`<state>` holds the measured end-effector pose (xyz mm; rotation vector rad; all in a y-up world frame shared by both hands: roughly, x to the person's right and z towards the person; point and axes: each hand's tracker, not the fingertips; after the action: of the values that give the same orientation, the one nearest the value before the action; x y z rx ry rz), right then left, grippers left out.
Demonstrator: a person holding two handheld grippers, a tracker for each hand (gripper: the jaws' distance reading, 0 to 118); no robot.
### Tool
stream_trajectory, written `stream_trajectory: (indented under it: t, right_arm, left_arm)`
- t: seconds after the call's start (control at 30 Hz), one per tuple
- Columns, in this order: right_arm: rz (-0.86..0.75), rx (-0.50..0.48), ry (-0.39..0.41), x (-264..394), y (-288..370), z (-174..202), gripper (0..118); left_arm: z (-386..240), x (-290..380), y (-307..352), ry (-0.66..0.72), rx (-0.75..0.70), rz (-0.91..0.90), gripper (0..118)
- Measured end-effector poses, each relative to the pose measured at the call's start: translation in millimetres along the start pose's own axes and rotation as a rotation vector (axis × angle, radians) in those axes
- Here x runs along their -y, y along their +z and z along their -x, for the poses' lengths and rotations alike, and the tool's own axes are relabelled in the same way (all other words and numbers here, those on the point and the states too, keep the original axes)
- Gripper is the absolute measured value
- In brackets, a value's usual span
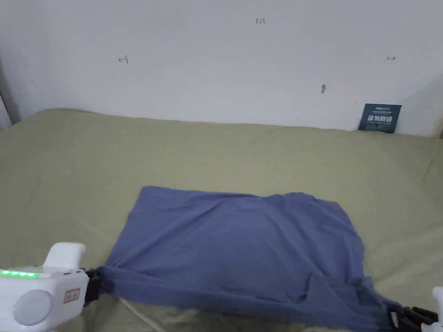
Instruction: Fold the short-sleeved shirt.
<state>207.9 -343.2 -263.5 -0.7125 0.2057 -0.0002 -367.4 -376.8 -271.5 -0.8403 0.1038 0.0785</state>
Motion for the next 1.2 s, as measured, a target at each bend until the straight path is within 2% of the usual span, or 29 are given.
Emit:
stream_trajectory:
  t: [0.2, 0.37, 0.4, 0.43, 0.47, 0.5, 0.63, 0.67, 0.7, 0.73, 0.77, 0.8, 0.83, 0.9, 0.97, 1.13, 1.17, 1.2]
  right_arm:
    - [0.050, -0.011, -0.033, 38.0, 18.1, -5.0, 3]
    - [0.079, -0.022, -0.045, 44.5, 3.0, -6.3, 4]
    - [0.097, -0.032, -0.042, 44.1, 0.7, -5.3, 21]
    - [0.086, -0.022, -0.044, 45.5, 1.1, -2.3, 55]
    - [0.072, -0.019, -0.049, 45.3, 1.8, -1.3, 81]
    - [0.078, -0.009, -0.054, 44.7, 2.3, -1.4, 91]
    - [0.081, -0.019, -0.053, 42.1, 9.0, 3.5, 90]
    - [0.079, -0.002, -0.037, 42.0, 9.3, 6.0, 89]
    - [0.071, 0.013, -0.025, 42.4, 9.3, 7.1, 85]
    - [0.053, 0.021, -0.027, 43.2, 10.7, 7.3, 73]
    - [0.044, 0.006, -0.034, 42.9, 12.9, 6.1, 48]
    - [0.034, 0.006, -0.043, 42.3, 14.7, 6.6, 3]
    - [0.021, 0.013, -0.045, 42.1, 15.5, 7.2, 1]
    - [-0.031, 0.069, 0.008, 43.0, 17.1, 6.6, 1]
    - [0.003, 0.016, -0.026, 43.5, 15.8, 4.1, 1]
    - [0.021, 0.021, -0.009, 50.6, 12.8, 3.4, 1]
    - [0.028, 0.014, -0.022, 52.3, 12.1, 1.4, 1]
    - [0.036, 0.010, -0.035, 53.9, 11.2, 0.0, 1]
  left_arm:
    - [2.7, 41.3, 25.4, 0.007, 0.014, 0.002, 6]
    - [4.1, 53.4, 18.8, 0.043, 0.006, 0.006, 6]
    - [1.3, 55.2, 19.0, 0.046, 0.008, 0.003, 19]
    - [1.1, 56.5, 18.0, 0.046, 0.011, 0.001, 54]
    - [2.0, 57.2, 18.1, 0.049, 0.004, 0.000, 96]
    - [3.8, 58.0, 17.4, 0.059, 0.005, 0.006, 118]
    - [6.3, 60.6, 36.5, 0.105, 0.019, -0.036, 116]
    - [5.3, 61.9, 41.4, 0.117, 0.020, -0.050, 111]
    - [4.7, 62.5, 46.3, 0.126, 0.013, -0.052, 89]
    - [4.2, 64.1, 51.7, 0.130, 0.004, -0.072, 57]
    - [3.1, 65.1, 55.8, 0.126, -0.007, -0.081, 14]
    - [-0.7, 66.2, 60.6, 0.118, -0.026, -0.082, 0]
    - [-2.2, 68.1, 61.9, 0.103, -0.052, -0.080, 0]
    - [-2.0, 71.4, 66.9, 0.105, -0.047, -0.067, 0]
    - [-1.6, 76.0, 66.2, 0.119, -0.026, -0.048, 0]
    - [-0.1, 84.4, 52.7, 0.121, -0.013, 0.004, 0]
    - [0.1, 84.8, 50.2, 0.147, 0.032, 0.023, 8]
    - [4.3, 84.7, 45.2, 0.165, 0.028, 0.022, 53]
